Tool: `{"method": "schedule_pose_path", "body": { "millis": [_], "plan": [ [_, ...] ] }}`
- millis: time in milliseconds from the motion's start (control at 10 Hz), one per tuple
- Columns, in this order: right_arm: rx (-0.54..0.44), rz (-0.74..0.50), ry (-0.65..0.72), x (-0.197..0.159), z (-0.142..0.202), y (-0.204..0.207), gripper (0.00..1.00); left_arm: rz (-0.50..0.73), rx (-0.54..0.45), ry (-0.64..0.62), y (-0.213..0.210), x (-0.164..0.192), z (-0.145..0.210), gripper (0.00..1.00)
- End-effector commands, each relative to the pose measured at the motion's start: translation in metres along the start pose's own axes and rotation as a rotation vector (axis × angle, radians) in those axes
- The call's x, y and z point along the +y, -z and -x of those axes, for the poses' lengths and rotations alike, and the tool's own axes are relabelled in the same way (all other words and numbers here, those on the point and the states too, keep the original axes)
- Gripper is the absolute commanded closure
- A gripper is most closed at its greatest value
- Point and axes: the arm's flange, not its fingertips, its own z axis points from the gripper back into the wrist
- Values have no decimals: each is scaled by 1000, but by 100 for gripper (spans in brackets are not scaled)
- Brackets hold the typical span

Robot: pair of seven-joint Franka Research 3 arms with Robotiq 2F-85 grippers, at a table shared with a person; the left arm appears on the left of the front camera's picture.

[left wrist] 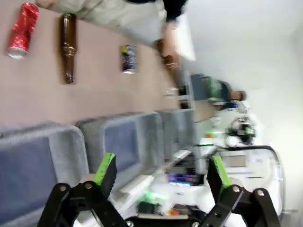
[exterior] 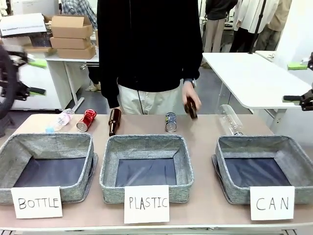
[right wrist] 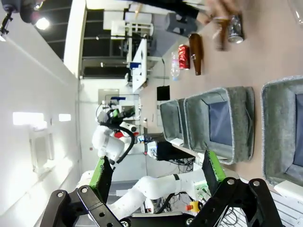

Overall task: Sort the can waste into the basket.
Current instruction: Pick up the can waste from the table and place it in the right Fabric basket.

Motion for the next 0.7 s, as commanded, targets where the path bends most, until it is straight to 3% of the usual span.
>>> {"method": "schedule_pose_path", "body": {
  "millis": [0,100,200,300,400,500,600],
  "plan": [
    [9,-4,-30,1,-4,0,0,-339,77,85,52,19,-63,0],
    [9,-4,-30,1,-4,0,0,-417,95,105,70,23,-76,0],
    [9,-4,-30,1,-4,0,0,-333,96,22,76,12,-76,0],
    [9,-4,-30,1,-4,0,0,-287,53,123,64,11,-51,0],
    [9,-4,-30,1,-4,0,0,-287,53,123,64,11,-51,0],
    [9,-4,-30,1,-4,0,0,-350,77,111,92,23,-72,0],
    [9,-4,-30,1,-4,0,0,-279,71,126,52,9,-60,0]
  ]
}}
